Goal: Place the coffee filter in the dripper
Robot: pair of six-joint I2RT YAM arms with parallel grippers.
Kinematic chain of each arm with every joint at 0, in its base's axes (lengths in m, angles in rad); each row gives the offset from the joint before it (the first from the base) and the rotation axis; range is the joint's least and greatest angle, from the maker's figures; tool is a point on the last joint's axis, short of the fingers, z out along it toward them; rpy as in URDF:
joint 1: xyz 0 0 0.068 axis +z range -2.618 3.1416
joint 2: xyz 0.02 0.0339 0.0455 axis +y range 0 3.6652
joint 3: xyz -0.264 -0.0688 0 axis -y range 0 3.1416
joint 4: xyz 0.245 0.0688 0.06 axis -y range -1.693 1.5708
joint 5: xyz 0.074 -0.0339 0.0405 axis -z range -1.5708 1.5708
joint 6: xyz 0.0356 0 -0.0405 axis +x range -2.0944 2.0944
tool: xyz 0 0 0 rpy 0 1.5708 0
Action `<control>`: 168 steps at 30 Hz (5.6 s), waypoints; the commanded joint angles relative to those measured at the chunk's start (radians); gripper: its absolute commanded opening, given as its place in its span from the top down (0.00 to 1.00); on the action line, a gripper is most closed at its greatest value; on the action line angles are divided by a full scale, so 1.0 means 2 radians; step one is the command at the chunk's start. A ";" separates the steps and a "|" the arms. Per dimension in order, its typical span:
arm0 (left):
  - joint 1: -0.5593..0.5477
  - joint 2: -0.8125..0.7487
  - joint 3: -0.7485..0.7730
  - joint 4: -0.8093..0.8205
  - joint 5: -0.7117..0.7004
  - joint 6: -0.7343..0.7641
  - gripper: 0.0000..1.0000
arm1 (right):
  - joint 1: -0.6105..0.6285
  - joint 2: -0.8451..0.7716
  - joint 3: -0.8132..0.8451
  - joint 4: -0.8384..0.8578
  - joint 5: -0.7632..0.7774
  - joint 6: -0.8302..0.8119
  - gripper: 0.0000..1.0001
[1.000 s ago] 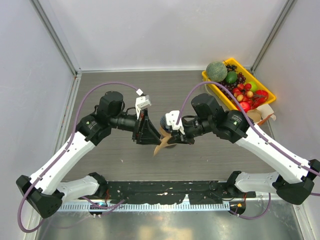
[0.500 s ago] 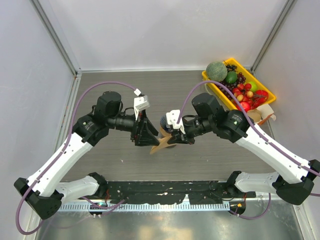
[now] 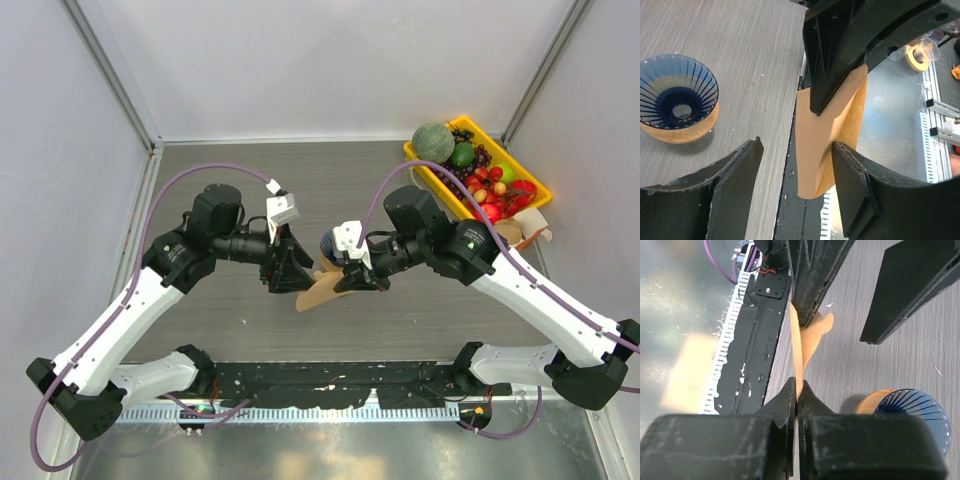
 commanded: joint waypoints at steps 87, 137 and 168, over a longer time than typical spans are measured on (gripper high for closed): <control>0.051 -0.043 -0.117 0.347 0.099 -0.281 0.84 | -0.040 -0.009 -0.021 0.067 -0.070 0.090 0.95; 0.015 -0.003 -0.049 0.189 0.088 -0.140 1.00 | -0.041 -0.005 -0.001 0.004 -0.061 0.034 0.62; 0.001 0.011 -0.068 0.232 0.048 -0.171 0.52 | -0.060 0.018 0.019 -0.006 -0.108 0.038 0.95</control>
